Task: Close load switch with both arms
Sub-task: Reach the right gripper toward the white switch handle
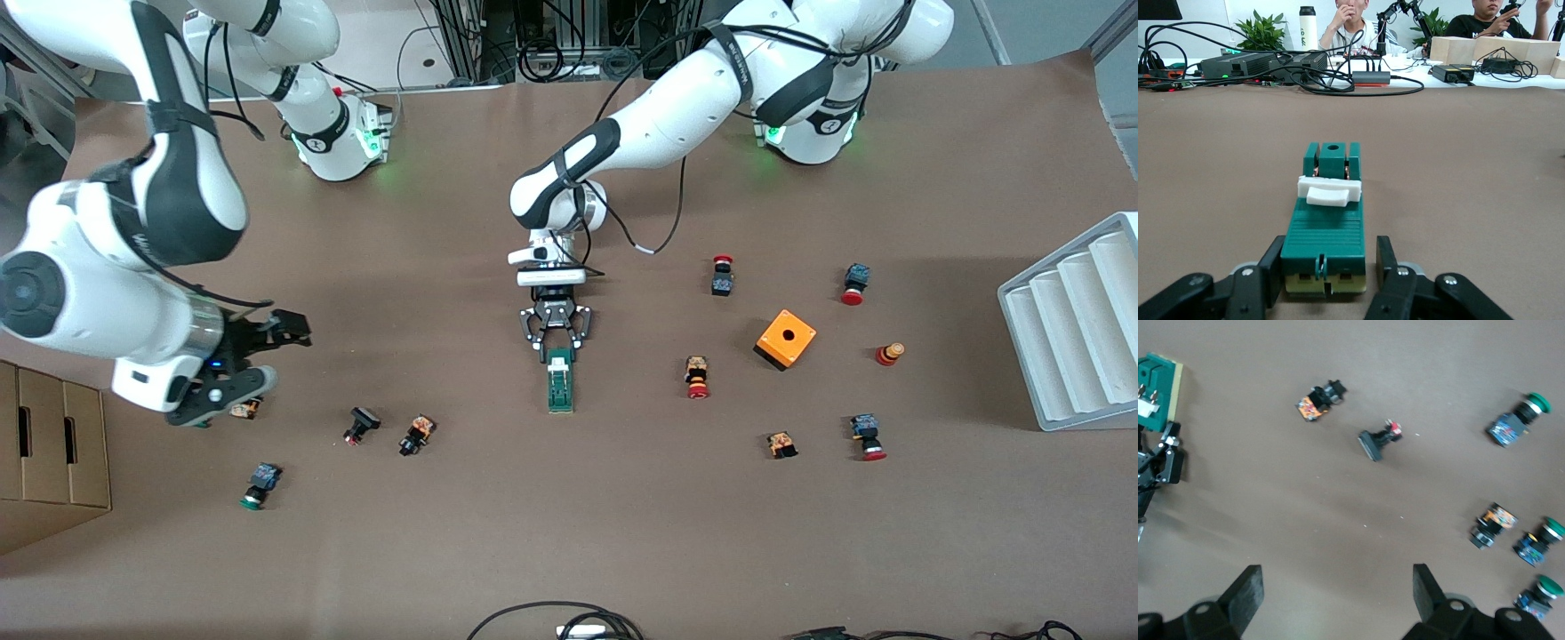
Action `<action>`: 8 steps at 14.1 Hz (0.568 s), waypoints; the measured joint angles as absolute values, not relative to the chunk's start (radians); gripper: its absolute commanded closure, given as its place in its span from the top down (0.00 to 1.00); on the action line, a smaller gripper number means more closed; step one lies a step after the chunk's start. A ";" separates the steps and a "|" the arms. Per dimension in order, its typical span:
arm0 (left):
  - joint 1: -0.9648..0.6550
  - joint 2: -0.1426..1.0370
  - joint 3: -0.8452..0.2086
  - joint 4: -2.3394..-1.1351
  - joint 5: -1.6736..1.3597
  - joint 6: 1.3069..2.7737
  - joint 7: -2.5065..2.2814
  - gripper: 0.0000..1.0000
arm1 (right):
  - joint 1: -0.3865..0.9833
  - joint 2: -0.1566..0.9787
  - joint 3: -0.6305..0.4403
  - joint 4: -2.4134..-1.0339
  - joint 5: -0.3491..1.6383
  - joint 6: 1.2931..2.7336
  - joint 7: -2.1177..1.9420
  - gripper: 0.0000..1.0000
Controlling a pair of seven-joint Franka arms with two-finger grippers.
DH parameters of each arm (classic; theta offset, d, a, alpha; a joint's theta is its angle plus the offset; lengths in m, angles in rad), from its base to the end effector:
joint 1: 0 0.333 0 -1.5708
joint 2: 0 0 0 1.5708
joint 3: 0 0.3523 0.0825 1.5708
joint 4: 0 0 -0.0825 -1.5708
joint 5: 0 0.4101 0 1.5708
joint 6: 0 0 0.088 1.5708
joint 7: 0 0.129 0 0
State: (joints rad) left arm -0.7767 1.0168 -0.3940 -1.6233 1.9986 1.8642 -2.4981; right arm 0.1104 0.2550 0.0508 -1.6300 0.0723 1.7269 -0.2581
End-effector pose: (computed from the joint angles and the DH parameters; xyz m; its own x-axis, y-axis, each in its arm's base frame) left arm 0.3899 -0.6014 0.0525 0.3262 0.0232 0.9450 0.0385 -0.9992 0.0112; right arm 0.6416 0.1099 0.4641 0.9092 0.3949 -0.1316 0.3810 -0.9169 -0.1190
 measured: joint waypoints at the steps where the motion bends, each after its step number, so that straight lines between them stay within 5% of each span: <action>1: -0.777 1.017 -0.394 -1.623 1.999 1.861 -2.504 0.61 | 0.128 0.262 0.051 -1.630 0.072 1.736 -0.259 1.00; 8: -0.779 1.022 -0.392 -1.623 1.999 1.848 -2.515 0.61 | 0.189 0.278 0.052 -1.630 0.071 1.768 -0.331 1.00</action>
State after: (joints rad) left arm -0.7791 1.0224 -0.3915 -1.6232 1.9988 1.8480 -2.5154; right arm 0.1886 0.2781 0.0515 -1.6297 0.0712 1.7684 -0.3313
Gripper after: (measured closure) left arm 0.392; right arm 0.000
